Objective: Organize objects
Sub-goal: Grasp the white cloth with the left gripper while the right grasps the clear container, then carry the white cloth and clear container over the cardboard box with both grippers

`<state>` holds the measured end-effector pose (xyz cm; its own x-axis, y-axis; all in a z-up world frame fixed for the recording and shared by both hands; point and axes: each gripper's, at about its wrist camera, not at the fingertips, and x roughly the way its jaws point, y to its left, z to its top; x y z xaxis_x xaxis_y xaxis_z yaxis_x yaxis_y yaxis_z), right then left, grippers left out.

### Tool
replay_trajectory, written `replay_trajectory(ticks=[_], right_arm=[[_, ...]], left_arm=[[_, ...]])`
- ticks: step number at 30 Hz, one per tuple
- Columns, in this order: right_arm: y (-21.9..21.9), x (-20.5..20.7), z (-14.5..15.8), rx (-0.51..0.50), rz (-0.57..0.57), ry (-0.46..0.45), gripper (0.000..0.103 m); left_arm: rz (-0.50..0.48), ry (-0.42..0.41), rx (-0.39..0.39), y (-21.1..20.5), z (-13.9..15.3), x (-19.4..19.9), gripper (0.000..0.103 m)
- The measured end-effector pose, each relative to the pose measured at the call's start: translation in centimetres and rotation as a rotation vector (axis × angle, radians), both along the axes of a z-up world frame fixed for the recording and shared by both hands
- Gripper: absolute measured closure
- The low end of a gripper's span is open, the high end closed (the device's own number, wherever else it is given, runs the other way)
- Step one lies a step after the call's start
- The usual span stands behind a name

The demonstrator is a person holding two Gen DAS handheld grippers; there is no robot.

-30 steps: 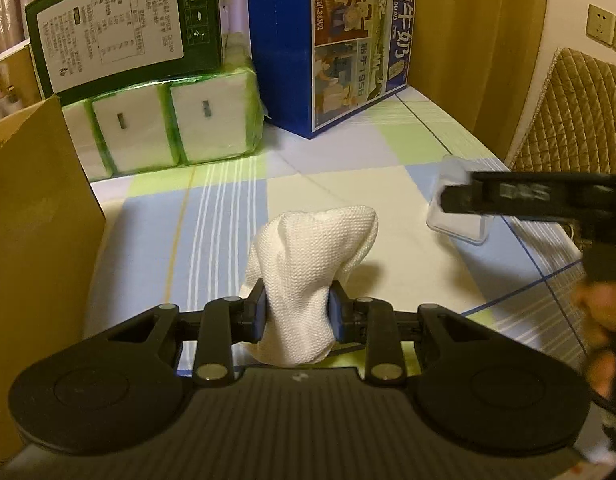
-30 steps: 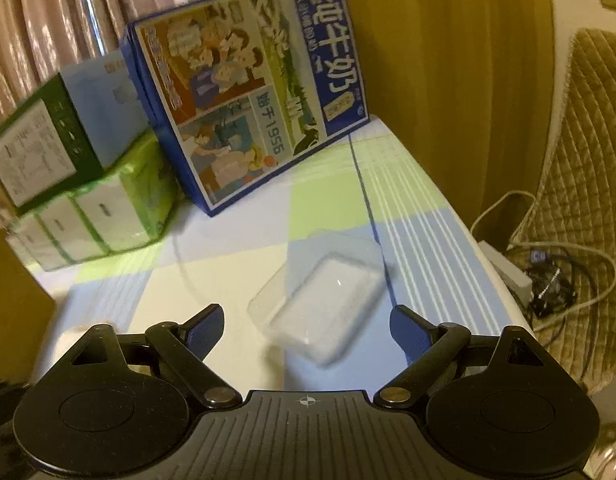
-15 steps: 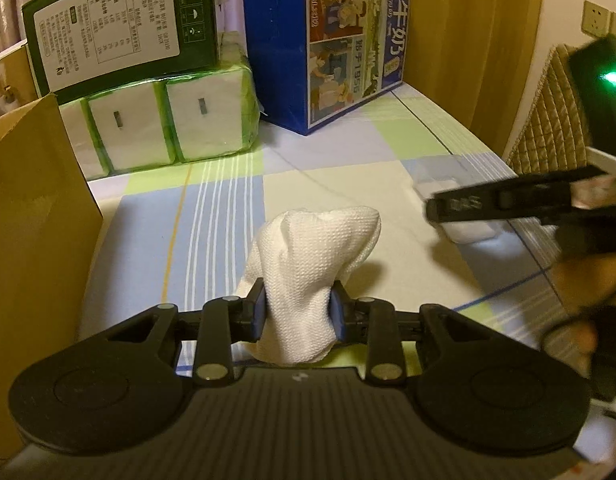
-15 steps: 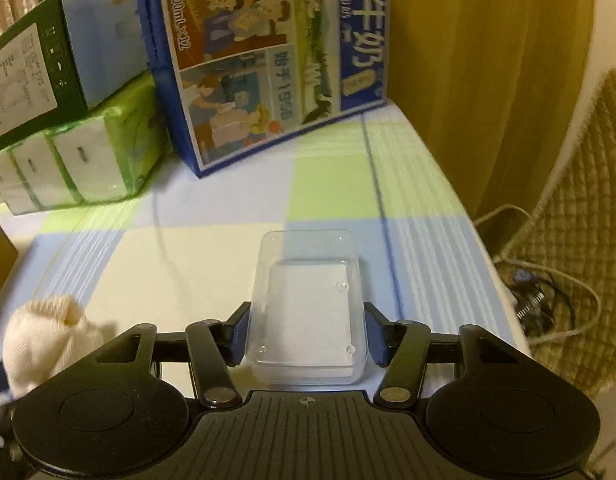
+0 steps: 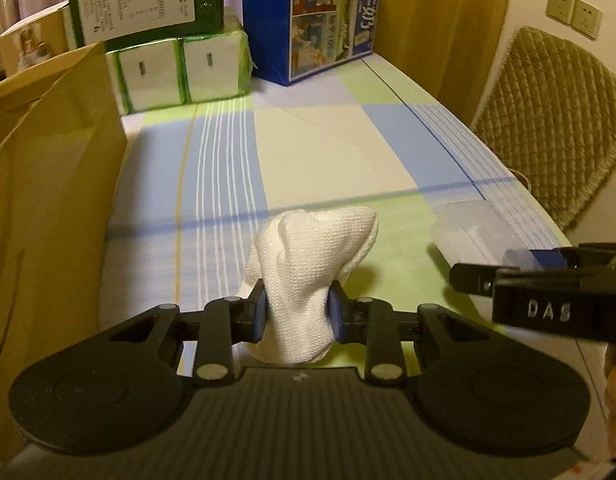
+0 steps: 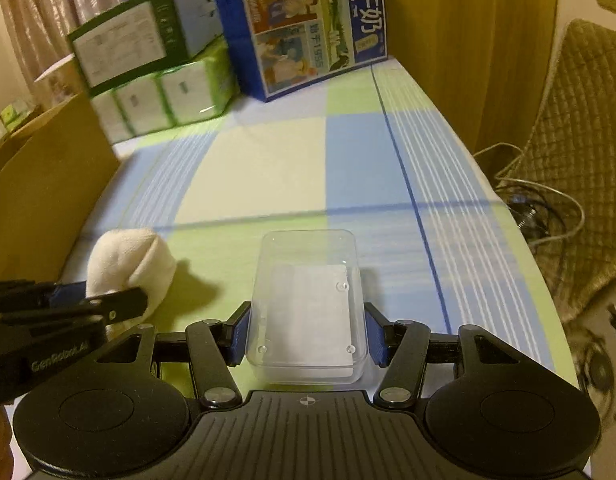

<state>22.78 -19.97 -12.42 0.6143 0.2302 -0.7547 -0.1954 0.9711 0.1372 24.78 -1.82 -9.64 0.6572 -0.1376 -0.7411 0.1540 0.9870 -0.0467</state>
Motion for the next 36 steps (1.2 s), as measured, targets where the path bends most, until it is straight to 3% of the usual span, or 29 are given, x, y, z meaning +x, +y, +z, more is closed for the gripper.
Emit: replay_trajectory(ticks=[13,20,36], right_arm=[[-0.5,-11.5,4.4,0.045,-0.074,0.003,0.05],[0.4,-16.3,7.5,0.003,-0.032,-0.041,0.05],[2.0,-21.1,11.3,0.014,0.012,-0.1,0.05]], left_arm=[[-0.012,-0.016,-0.029,1.3,5.9,-11.4,0.078],[-0.003,-0.019,-0.059,2.2,8.5,-15.8,0.078],[-0.016,-0.052,-0.07,4.0,12.4,-20.8,0.078]])
